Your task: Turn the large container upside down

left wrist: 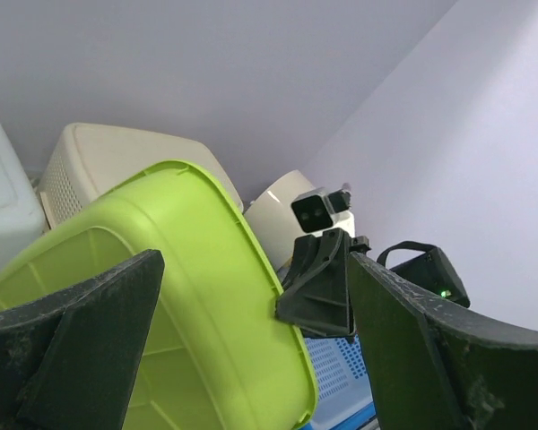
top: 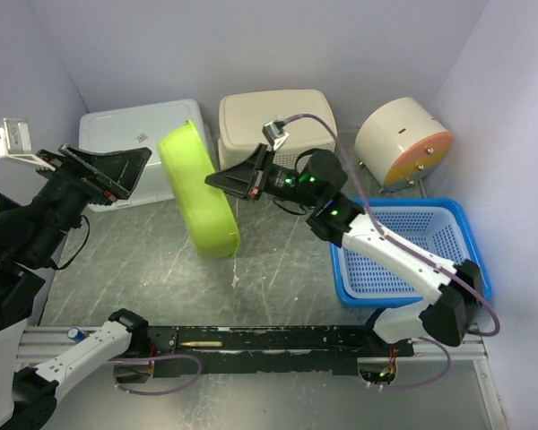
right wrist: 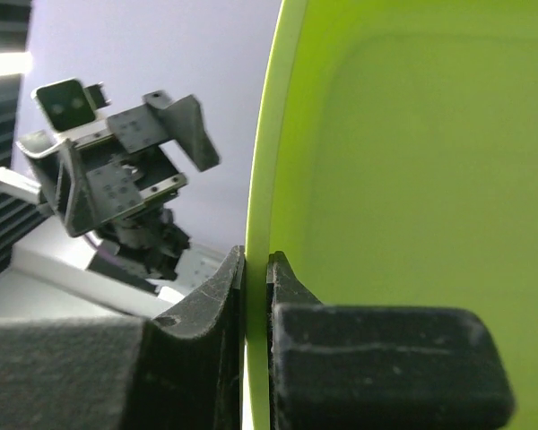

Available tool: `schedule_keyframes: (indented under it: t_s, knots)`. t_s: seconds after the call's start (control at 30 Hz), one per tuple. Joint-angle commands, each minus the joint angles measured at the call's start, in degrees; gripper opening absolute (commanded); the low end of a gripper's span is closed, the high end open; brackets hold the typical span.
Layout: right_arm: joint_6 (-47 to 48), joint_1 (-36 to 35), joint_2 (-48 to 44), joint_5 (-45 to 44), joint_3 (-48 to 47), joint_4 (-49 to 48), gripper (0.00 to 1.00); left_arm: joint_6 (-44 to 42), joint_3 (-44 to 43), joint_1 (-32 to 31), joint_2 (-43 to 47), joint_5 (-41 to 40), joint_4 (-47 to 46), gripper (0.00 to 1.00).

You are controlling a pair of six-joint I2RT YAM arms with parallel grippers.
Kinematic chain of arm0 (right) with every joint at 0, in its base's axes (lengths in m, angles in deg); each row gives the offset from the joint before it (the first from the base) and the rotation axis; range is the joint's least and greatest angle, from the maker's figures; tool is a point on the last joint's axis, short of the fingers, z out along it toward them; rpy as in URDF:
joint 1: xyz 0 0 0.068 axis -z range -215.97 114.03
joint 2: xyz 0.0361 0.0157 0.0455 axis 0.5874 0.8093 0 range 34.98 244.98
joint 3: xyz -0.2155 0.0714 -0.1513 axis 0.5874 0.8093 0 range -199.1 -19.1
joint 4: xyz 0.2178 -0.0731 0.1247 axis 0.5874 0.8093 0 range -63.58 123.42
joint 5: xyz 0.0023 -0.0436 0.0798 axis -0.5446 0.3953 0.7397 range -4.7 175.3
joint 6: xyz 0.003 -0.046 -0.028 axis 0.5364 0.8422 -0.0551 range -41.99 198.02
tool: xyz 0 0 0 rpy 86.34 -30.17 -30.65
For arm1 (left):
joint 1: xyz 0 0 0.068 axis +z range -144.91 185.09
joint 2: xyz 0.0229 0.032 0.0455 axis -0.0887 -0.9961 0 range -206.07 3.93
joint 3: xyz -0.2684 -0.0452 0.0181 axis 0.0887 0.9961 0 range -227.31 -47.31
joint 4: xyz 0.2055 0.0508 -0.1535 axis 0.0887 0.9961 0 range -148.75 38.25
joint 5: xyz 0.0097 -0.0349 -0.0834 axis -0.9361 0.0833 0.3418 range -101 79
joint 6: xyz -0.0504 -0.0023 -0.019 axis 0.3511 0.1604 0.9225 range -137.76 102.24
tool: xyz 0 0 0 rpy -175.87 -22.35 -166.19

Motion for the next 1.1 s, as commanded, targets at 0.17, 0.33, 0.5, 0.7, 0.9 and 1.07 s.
schedule_keyframes:
  t_s: [0.17, 0.33, 0.5, 0.7, 0.9, 1.07]
  knots:
    - [-20.1, -5.7, 11.6, -4.5, 7.5, -45.3, 0.00, 0.4, 1.1, 0.0, 0.6, -0.4, -3.5, 0.94]
    - [-29.2, -5.8, 15.7, -8.7, 18.6, -61.5, 0.00, 0.4, 1.4, 0.0, -0.4, 1.0, -2.2, 0.94]
    - [-27.7, -5.6, 12.2, -12.0, 29.2, -60.1, 0.00, 0.1, 2.6, 0.0, -0.4, 1.3, -2.6, 0.95]
    - [-23.7, -5.8, 6.3, -16.0, 41.4, -53.8, 0.01, -0.3, 3.8, 0.0, -0.7, 2.2, -2.5, 0.95]
    - [-17.2, -7.1, 4.6, -19.8, 44.5, -40.1, 0.34, -0.3, 4.9, 0.0, -1.3, 3.3, -2.4, 0.95]
    - [-13.6, -8.3, 8.3, -20.8, 40.2, -32.3, 0.45, -0.2, 5.8, 0.0, -1.4, 3.8, -2.0, 0.95]
